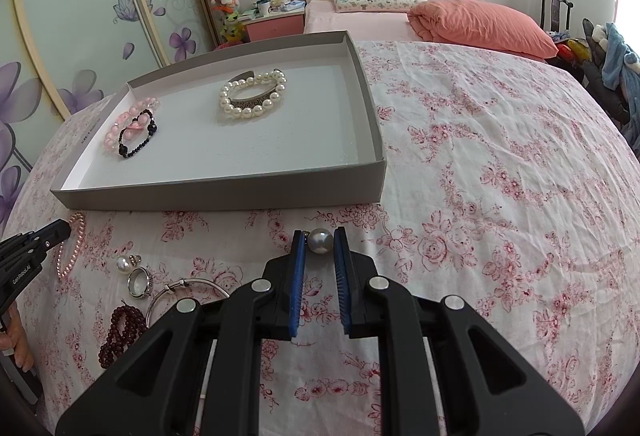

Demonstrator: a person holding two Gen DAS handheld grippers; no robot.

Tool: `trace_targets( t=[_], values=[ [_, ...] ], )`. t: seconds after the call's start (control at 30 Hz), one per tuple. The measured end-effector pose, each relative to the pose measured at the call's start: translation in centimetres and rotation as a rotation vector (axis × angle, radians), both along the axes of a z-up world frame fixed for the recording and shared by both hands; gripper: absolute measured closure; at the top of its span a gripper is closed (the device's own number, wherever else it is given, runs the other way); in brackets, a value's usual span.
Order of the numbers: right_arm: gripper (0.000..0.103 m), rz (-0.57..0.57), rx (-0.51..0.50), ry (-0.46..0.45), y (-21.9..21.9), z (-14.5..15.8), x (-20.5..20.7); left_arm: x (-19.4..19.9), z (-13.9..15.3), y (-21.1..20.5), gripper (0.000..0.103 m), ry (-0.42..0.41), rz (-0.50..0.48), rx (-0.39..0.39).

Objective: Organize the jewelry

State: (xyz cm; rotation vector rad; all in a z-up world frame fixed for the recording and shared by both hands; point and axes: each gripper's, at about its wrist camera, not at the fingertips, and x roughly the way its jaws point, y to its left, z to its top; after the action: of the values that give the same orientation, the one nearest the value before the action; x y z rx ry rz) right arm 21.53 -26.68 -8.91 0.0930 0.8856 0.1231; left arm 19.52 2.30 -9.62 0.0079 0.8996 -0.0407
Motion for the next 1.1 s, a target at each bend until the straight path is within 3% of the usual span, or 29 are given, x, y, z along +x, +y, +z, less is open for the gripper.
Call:
trace_targets(
  t=[0.1, 0.27, 0.6, 1.1],
  values=[
    [0.087, 0.012, -0.02, -0.007, 0.4, 0.1, -0.1, 0.0, 0.0, -0.1, 0.096, -0.002, -0.009, 0.0],
    [0.087, 0.038, 0.003, -0.117, 1.0, 2.1, -2.0, -0.8, 1.0, 0.2, 0.097, -0.042, -0.025, -0.075],
    [0.088, 0.068, 0.083, -0.311, 1.9, 7.7, -4.5, -3.7, 7.7, -0.1, 0.097, -0.227, -0.074, -0.192],
    [0.088, 0.093, 0.044, -0.562, 4.1, 12.5, -7.8, -6.0, 13.5, -1.9, 0.097, -0.389, -0.087, -0.229]
  ],
)
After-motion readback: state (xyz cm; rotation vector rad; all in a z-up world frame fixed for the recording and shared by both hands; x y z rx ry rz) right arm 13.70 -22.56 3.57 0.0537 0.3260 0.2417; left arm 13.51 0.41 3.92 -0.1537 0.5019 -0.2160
